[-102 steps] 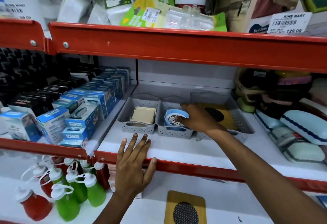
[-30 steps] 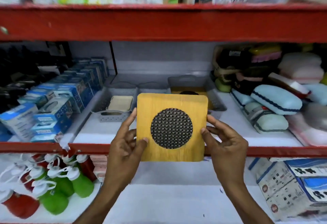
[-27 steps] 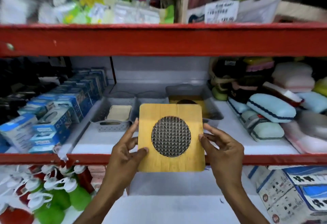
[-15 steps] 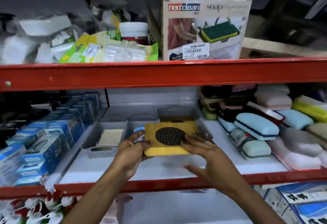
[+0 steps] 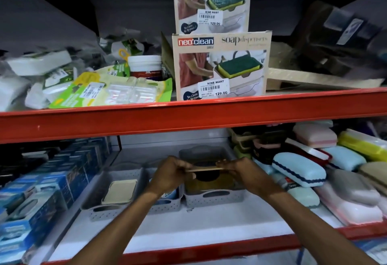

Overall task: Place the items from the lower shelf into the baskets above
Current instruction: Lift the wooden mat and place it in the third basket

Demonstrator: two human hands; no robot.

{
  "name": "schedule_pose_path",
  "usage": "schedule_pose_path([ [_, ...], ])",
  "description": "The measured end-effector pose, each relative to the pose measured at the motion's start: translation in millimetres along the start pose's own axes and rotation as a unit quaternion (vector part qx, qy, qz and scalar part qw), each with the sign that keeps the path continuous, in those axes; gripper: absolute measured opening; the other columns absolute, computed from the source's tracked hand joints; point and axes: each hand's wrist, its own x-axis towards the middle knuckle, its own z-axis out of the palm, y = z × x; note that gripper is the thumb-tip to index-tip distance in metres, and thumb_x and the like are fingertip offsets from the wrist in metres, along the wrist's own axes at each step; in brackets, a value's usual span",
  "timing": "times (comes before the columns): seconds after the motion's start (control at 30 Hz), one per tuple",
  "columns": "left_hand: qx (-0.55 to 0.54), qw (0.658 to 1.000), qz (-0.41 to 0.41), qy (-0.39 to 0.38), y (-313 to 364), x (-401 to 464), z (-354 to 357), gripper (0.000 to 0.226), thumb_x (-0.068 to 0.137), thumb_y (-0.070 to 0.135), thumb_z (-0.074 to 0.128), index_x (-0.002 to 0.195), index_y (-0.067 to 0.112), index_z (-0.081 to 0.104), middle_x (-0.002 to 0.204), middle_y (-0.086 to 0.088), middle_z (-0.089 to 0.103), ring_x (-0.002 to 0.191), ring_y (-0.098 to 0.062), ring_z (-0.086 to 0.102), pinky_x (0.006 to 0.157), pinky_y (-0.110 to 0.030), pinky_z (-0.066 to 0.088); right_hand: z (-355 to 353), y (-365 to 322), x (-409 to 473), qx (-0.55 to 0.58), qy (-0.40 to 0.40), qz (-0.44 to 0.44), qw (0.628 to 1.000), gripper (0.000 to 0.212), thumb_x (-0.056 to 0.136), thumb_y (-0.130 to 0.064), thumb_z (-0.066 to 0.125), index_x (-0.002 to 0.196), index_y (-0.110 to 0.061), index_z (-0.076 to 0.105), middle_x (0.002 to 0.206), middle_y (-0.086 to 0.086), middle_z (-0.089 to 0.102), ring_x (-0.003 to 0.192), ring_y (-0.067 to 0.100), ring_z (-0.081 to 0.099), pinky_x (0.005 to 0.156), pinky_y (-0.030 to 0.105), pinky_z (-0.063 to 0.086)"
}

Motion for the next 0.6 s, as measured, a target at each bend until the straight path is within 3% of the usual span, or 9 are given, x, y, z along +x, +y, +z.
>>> schedule_pose_path([
  [0.13, 0.122, 0.992, 0.020, 0.025, -10, 13, 13, 0.016, 0.089, 0.014, 0.066, 0.091, 0.017, 0.081, 0.090, 0.001, 0.079, 0.071, 0.004, 0.060, 0.069, -0.007, 0.043, 3, 11, 23, 0.030, 0.012, 0.062, 0.998, 0.022, 0.086, -0.040, 0.076, 0.099, -0.023, 0.082, 0.098, -0.002, 0.081, 0.104, 0.022, 0.071, 0.099, 0.041, 0.053],
  [0.2, 0.134, 0.991, 0.000, 0.022, -12, 18, 18, 0.018, 0.088, 0.012, 0.063, 0.088, 0.018, 0.080, 0.087, 0.004, 0.077, 0.071, 0.002, 0.061, 0.073, -0.018, 0.047, 5, 15, 32, 0.056, 0.012, 0.098, 0.994, 0.031, 0.079, -0.039, 0.082, 0.101, -0.018, 0.082, 0.102, 0.004, 0.081, 0.105, 0.027, 0.071, 0.099, 0.040, 0.052],
  [0.27, 0.136, 0.990, -0.025, 0.015, -13, 23, 20, 0.018, 0.087, 0.011, 0.063, 0.084, 0.020, 0.079, 0.089, 0.005, 0.075, 0.075, -0.001, 0.063, 0.081, -0.029, 0.055, 4, 31, 48, 0.071, -0.014, 0.128, 0.989, 0.043, 0.070, -0.041, 0.086, 0.103, -0.014, 0.081, 0.106, 0.008, 0.080, 0.108, 0.030, 0.071, 0.107, 0.047, 0.049],
  [0.37, 0.196, 0.979, -0.053, -0.008, -11, 30, 22, 0.013, 0.080, 0.010, 0.068, 0.088, 0.008, 0.077, 0.101, -0.010, 0.076, 0.087, -0.017, 0.067, 0.090, -0.038, 0.057, 2, 52, 68, 0.055, -0.032, 0.160, 0.985, 0.045, 0.063, -0.039, 0.087, 0.100, -0.013, 0.081, 0.104, 0.010, 0.079, 0.103, 0.032, 0.072, 0.104, 0.050, 0.052],
  [0.43, 0.235, 0.971, -0.045, -0.015, -14, 33, 23, 0.024, 0.068, 0.014, 0.069, 0.086, -0.001, 0.076, 0.103, -0.022, 0.074, 0.087, -0.027, 0.067, 0.091, -0.048, 0.056, 3, 48, 67, 0.065, -0.030, 0.176, 0.982, 0.044, 0.062, -0.034, 0.085, 0.098, -0.009, 0.081, 0.110, 0.014, 0.078, 0.094, 0.033, 0.073, 0.095, 0.048, 0.055],
  [0.5, 0.207, 0.976, -0.063, -0.035, -13, 37, 29, 0.019, 0.072, 0.012, 0.071, 0.087, 0.002, 0.077, 0.105, -0.018, 0.074, 0.086, -0.023, 0.066, 0.093, -0.043, 0.058, 3, 49, 67, 0.050, -0.030, 0.159, 0.986, 0.036, 0.066, -0.030, 0.077, 0.093, -0.007, 0.082, 0.111, 0.014, 0.077, 0.087, 0.033, 0.072, 0.094, 0.051, 0.056],
  [0.6, 0.188, 0.979, -0.079, -0.019, -13, 39, 37, 0.012, 0.082, 0.010, 0.071, 0.090, 0.013, 0.079, 0.110, -0.006, 0.074, 0.091, -0.017, 0.066, 0.101, -0.032, 0.053, 4, 33, 56, -0.050, -0.030, 0.096, 0.994, 0.020, 0.081, -0.020, 0.067, 0.086, -0.007, 0.080, 0.107, 0.017, 0.076, 0.097, 0.039, 0.070, 0.097, 0.057, 0.055],
])
